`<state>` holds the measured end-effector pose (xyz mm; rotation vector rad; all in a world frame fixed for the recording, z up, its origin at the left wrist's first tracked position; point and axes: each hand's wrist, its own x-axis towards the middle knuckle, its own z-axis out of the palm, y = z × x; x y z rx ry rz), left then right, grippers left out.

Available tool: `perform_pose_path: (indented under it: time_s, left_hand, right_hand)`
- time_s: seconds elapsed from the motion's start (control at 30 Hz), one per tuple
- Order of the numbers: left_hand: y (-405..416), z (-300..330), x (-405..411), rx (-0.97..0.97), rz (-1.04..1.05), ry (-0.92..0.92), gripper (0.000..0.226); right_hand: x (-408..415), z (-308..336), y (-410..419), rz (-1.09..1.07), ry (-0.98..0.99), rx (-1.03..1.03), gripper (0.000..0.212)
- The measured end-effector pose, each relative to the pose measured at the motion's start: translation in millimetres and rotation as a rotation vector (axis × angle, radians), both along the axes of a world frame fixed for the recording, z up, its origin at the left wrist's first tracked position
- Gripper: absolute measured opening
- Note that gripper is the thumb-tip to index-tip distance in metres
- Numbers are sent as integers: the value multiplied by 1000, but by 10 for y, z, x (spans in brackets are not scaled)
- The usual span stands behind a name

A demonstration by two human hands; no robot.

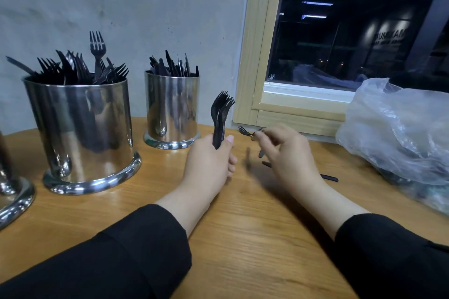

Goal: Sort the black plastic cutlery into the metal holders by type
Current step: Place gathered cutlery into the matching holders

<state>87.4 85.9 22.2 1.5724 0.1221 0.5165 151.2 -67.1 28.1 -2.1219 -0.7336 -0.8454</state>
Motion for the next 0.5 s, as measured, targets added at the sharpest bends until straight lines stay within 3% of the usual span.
perform_pose_path:
  time_s: [0.07,0.17,0.23,0.43,0.5]
  left_hand:
    - [22,17,6,147,43,-30,27]
    - [63,31,13,471,149,-32,33]
    - [70,31,29,524,149,-51,38]
    - [95,-3,108,517,84,-111,23]
    - [121,10,126,492,112,-122,21]
  right_hand:
    - [-96,137,-12,44,156,275,30]
    - [-161,250,32,162,361,532,35]
    - [-180,288,87,241,465,649,32]
    - [-187,328,188,363,591,650,36]
    - [-88,354,139,258,531,591,44]
